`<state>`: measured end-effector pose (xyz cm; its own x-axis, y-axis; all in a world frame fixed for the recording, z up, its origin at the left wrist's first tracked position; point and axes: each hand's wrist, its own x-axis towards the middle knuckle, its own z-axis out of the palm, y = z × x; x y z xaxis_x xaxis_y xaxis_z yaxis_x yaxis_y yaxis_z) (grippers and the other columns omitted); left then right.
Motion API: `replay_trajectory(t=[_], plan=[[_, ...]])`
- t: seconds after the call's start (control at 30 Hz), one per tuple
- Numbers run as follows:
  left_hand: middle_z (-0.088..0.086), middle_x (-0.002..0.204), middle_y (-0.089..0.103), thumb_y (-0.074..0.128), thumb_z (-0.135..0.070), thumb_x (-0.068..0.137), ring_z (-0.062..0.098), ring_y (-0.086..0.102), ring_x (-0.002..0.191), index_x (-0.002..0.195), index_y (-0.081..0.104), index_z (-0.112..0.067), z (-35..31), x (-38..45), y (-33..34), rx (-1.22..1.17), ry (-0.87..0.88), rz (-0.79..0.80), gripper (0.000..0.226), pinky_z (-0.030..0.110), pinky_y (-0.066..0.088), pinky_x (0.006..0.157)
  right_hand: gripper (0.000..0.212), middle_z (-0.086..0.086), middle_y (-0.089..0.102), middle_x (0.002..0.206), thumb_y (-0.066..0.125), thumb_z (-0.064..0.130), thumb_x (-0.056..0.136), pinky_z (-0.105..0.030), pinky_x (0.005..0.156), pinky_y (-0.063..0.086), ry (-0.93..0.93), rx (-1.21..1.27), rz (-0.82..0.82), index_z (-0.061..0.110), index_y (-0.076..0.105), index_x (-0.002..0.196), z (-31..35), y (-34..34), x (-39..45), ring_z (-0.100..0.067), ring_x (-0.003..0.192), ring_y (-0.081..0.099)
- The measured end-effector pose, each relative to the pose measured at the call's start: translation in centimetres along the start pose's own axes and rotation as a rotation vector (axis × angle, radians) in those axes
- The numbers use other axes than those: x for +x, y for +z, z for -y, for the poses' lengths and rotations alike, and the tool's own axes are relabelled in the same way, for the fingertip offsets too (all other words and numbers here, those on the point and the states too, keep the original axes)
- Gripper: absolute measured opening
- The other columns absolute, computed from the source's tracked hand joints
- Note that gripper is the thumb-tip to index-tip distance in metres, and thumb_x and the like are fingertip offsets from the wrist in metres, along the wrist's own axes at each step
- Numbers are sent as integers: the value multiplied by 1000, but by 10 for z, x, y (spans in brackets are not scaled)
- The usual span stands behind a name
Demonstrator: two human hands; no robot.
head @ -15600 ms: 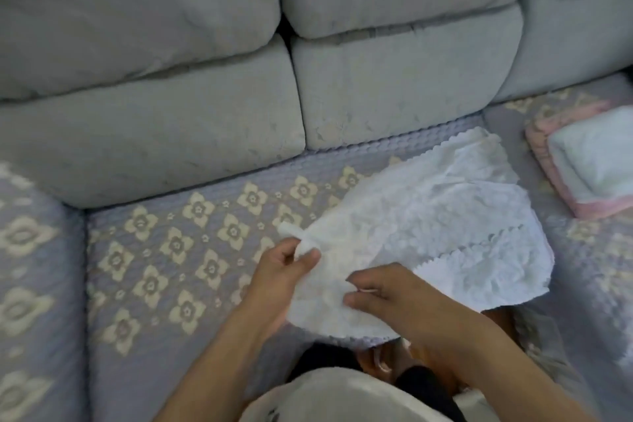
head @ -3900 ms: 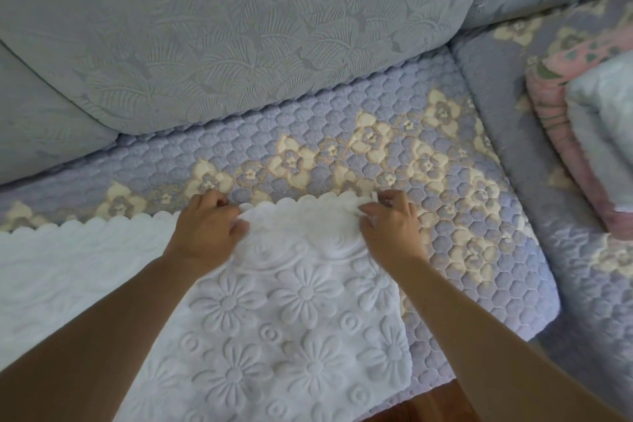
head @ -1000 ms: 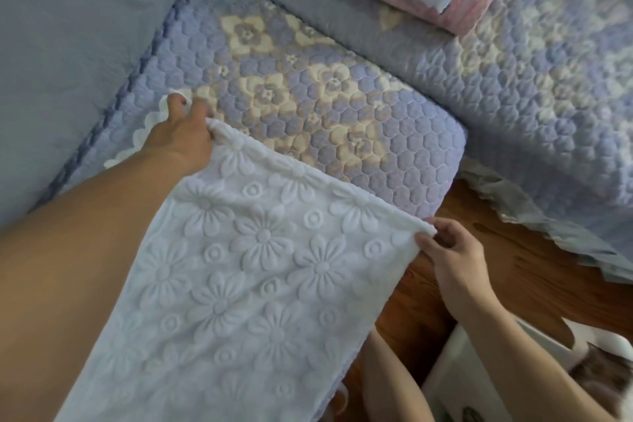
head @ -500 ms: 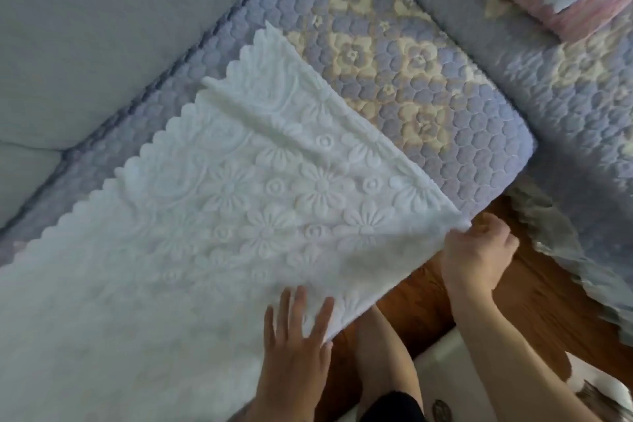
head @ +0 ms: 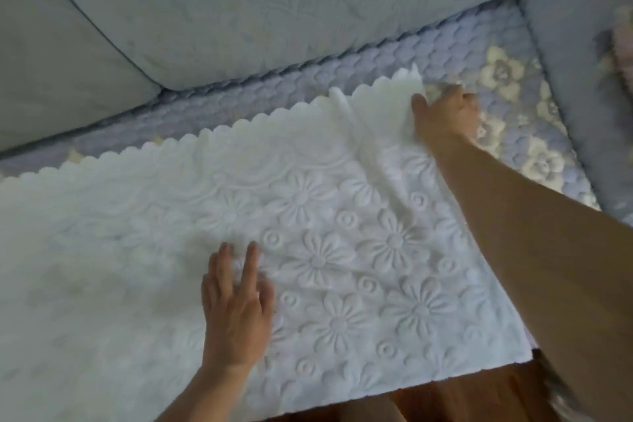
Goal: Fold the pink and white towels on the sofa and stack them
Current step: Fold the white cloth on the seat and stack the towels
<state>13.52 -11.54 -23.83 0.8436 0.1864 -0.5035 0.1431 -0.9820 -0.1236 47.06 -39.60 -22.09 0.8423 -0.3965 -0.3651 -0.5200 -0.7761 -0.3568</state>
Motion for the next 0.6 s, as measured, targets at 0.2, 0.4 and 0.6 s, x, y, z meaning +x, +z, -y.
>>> replay_trajectory(t=[0.2, 0.4, 0.6], plan=[[22, 164, 17, 28, -42, 105, 45, 7, 152, 149, 45, -14, -25, 3, -1, -242, -134, -100, 55, 62, 21, 117, 38, -20, 53, 139, 44, 27, 103, -39, 103, 40, -90, -45, -25, 5, 51, 133, 13, -3, 36, -35, 128, 50], [22, 165, 10, 29, -52, 101, 46, 9, 151, 156, 31, -23, -30, 4, -12, -152, -98, -165, 63, 66, 16, 115, 52, -16, 40, 147, 49, 34, 97, -42, 113, 24, -311, -46, -240, 13, 40, 144, 0, -21, 15, -37, 136, 35], [18, 165, 16, 32, -56, 100, 41, 14, 152, 157, 28, -28, -64, 54, -32, -230, 48, -321, 64, 66, 16, 117, 67, -9, 1, 168, 25, 55, 104, -51, 125, 1, -823, -414, 30, 22, 11, 160, -41, 28, -85, -32, 154, -6]])
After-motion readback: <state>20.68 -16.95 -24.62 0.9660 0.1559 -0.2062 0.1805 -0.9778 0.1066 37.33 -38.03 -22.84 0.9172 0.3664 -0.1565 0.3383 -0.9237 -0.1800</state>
